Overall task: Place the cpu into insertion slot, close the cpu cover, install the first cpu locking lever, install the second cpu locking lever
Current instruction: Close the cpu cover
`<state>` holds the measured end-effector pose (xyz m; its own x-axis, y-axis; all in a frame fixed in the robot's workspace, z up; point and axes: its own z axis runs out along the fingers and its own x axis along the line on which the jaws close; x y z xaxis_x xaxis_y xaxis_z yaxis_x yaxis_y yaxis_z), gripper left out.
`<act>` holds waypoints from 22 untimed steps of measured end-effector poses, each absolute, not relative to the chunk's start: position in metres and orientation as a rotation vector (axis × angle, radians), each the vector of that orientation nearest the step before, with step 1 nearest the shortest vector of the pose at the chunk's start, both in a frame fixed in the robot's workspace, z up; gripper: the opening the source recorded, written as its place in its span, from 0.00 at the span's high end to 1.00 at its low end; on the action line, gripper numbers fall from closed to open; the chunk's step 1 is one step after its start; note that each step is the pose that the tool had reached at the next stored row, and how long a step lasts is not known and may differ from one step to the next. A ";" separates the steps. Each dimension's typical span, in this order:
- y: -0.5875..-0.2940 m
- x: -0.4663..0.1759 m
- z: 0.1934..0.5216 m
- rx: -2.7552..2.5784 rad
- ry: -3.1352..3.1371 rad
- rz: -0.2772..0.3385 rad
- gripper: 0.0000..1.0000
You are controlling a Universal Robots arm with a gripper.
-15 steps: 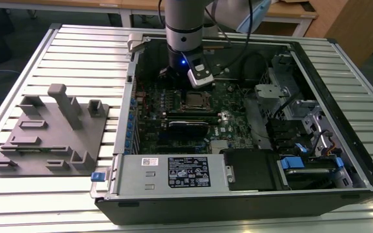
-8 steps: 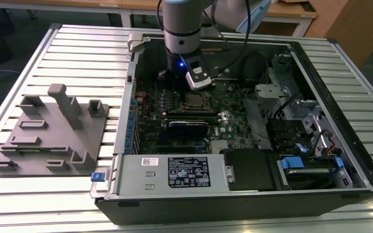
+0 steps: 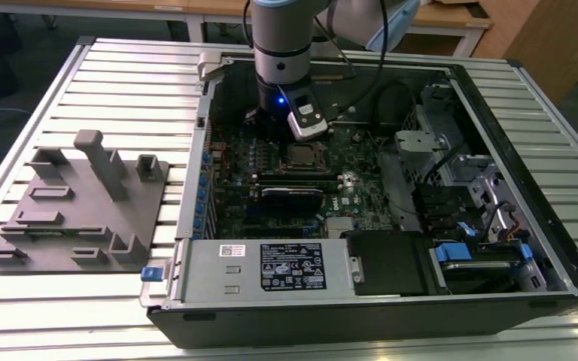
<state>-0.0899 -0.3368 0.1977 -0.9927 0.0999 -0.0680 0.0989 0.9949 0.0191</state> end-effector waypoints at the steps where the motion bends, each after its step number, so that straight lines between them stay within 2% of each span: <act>1: -0.337 -0.090 0.198 0.153 3.069 0.024 0.90; 22: -0.337 -0.090 0.206 0.153 3.068 0.025 0.90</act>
